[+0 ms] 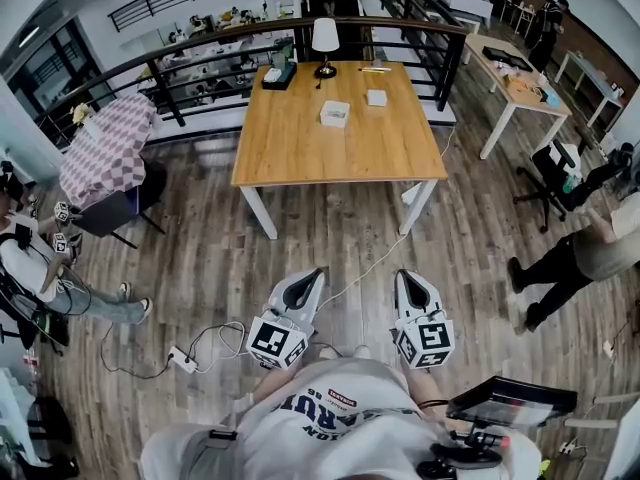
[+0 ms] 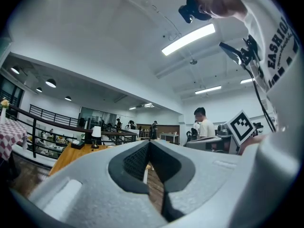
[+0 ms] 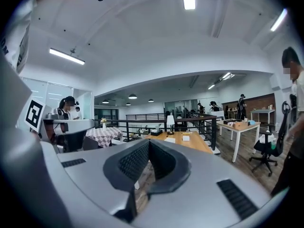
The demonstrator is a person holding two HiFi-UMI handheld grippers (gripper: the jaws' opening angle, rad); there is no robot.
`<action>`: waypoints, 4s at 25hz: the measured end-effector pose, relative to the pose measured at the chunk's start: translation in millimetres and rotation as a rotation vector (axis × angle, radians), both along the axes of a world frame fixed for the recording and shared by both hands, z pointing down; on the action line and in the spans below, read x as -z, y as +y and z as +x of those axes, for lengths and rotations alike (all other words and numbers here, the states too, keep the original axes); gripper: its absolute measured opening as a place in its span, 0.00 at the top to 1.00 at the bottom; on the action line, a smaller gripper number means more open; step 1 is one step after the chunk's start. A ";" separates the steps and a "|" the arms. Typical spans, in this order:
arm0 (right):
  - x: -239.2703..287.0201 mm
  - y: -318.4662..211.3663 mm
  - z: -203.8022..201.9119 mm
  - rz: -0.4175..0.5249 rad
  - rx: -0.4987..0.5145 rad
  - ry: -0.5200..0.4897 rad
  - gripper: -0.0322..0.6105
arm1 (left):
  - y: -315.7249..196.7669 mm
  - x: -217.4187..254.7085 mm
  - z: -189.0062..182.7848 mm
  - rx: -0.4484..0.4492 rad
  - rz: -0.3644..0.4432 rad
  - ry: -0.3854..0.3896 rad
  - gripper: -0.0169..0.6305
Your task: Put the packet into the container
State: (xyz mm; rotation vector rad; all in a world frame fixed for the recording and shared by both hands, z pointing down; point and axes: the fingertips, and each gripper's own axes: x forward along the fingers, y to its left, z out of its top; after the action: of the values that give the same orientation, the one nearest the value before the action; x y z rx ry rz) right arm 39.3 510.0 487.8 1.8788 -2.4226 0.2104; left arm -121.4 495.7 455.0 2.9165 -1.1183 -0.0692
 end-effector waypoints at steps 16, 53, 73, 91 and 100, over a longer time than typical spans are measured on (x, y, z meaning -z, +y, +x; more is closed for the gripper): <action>-14.0 14.7 -48.2 -0.013 0.006 0.011 0.94 | 14.5 -8.9 -39.4 -0.013 0.014 0.022 0.98; -27.3 -68.1 0.3 -0.037 -0.027 -0.010 0.94 | -55.6 -9.2 -19.9 0.037 0.014 0.025 0.97; -40.3 -197.1 51.7 -0.059 -0.017 -0.047 0.94 | -180.2 -16.7 41.0 0.022 -0.018 -0.014 0.97; -53.6 -303.6 127.7 -0.042 0.056 -0.053 0.94 | -269.1 -19.0 126.6 0.059 -0.021 -0.046 0.97; -70.1 -308.9 122.5 -0.073 0.099 -0.071 0.94 | -269.1 -35.8 132.5 0.079 -0.065 -0.035 0.97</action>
State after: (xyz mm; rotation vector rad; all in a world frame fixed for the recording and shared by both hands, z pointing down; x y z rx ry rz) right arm 161.8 201.1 557.9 1.7452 -2.5096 0.3602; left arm 11.1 226.6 490.8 2.8268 -1.2170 0.0171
